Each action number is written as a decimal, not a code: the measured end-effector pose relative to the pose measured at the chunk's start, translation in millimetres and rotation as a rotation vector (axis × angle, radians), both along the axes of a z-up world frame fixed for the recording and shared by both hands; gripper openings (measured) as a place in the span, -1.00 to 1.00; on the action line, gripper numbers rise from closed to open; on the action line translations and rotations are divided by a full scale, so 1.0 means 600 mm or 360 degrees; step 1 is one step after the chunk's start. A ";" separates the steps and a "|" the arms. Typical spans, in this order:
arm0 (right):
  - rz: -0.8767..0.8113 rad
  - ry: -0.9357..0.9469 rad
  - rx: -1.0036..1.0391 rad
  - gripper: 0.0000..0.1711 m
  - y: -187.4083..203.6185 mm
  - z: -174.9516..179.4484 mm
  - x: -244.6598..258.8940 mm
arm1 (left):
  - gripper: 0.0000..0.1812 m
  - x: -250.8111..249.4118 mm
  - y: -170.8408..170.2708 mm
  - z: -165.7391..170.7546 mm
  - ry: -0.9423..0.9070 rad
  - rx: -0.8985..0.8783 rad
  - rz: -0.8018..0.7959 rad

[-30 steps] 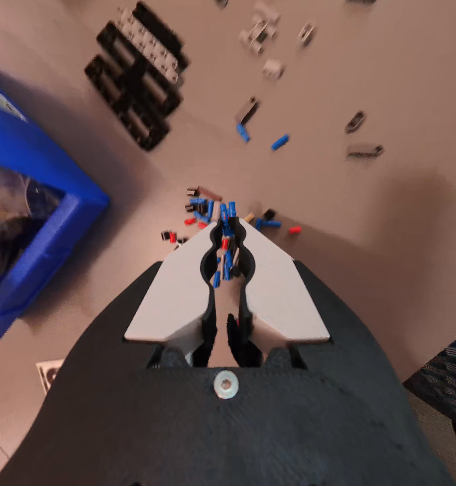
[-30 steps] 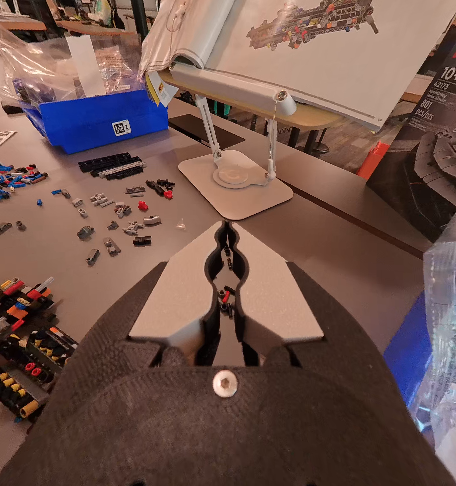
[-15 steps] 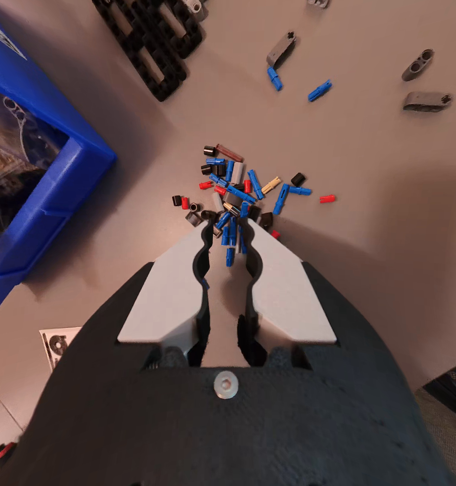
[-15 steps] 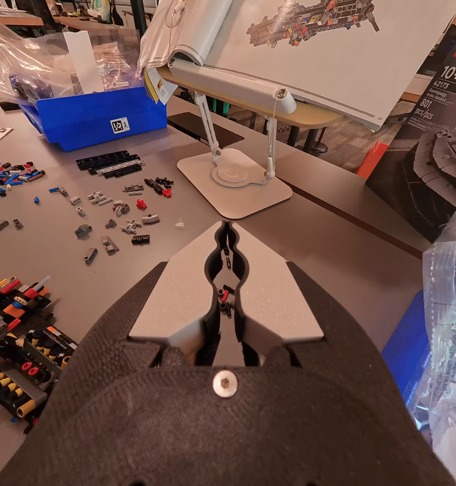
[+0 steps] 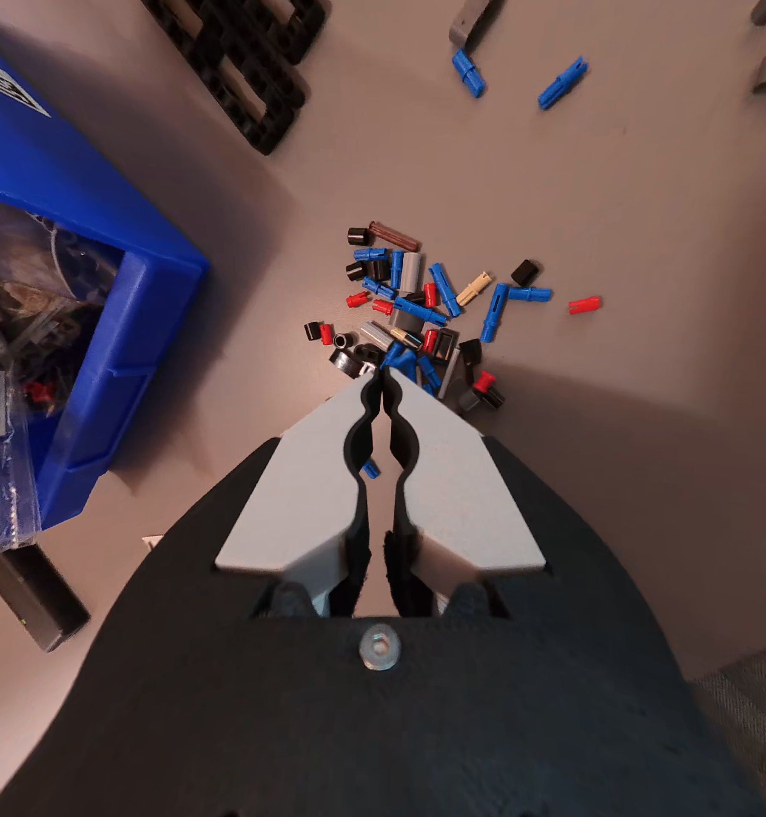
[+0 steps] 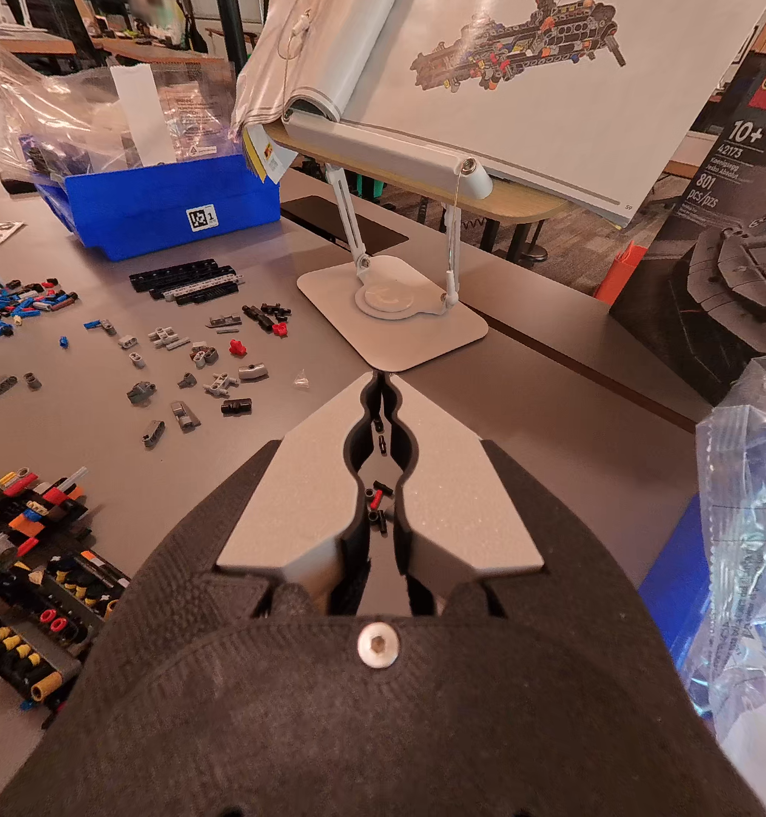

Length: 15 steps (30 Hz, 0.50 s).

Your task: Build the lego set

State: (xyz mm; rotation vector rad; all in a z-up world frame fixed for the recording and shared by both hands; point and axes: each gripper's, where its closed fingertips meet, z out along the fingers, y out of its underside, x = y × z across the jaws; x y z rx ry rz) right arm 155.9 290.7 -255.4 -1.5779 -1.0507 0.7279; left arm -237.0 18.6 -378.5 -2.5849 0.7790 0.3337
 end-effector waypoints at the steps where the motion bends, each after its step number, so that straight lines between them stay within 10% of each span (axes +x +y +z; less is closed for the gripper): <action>1: -0.0001 -0.0001 0.0000 -1.00 0.000 0.000 0.000 | -1.00 -0.003 0.001 0.002 0.0017 0.0009 0.0008; 15: 0.0006 -0.0004 -0.0002 -1.00 -0.001 -0.001 -0.001 | -0.69 -0.007 -0.005 0.005 -0.0019 0.0017 0.0053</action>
